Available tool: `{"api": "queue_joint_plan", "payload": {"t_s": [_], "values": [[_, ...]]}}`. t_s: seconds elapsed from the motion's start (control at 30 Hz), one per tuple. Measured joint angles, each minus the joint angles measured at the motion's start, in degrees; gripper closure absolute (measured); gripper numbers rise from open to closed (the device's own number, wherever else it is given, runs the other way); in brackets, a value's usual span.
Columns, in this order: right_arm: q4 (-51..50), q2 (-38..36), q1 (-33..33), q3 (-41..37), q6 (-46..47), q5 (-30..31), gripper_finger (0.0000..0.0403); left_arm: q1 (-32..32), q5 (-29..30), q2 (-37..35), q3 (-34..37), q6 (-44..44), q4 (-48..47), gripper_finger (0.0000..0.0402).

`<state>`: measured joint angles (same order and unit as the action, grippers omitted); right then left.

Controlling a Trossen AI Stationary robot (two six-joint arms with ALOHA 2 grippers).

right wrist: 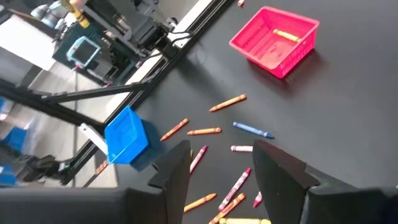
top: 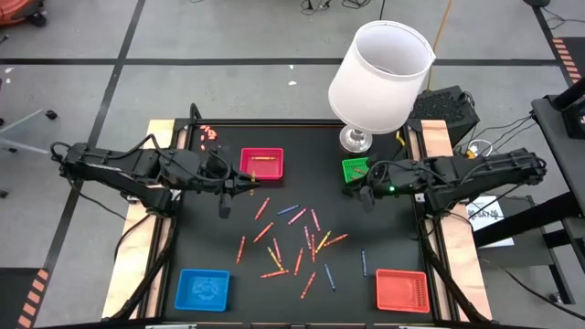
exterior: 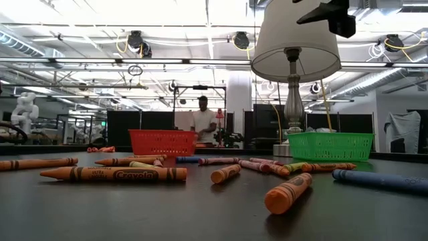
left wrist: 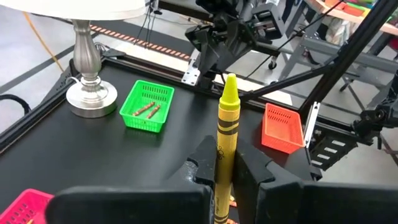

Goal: Sort crayons
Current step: Put the yellow crayon into the red basket

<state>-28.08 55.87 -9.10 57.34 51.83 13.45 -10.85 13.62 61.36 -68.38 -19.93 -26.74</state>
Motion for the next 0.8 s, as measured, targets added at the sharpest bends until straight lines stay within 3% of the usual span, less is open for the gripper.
{"api": "queue_joint_plan", "payload": {"t_s": [0.43, 0.8], "values": [[0.03, 1.27, 0.13, 0.0, -0.04, 0.35, 0.0245, 3.2, 9.17, 0.0, -0.01, 14.46, 0.04, 0.0377], [-0.03, 1.88, 0.01, 0.0, 1.05, 0.07, 0.0245, 14.0, 9.43, 2.59, 0.0, 11.48, -2.34, 0.0377]]}}
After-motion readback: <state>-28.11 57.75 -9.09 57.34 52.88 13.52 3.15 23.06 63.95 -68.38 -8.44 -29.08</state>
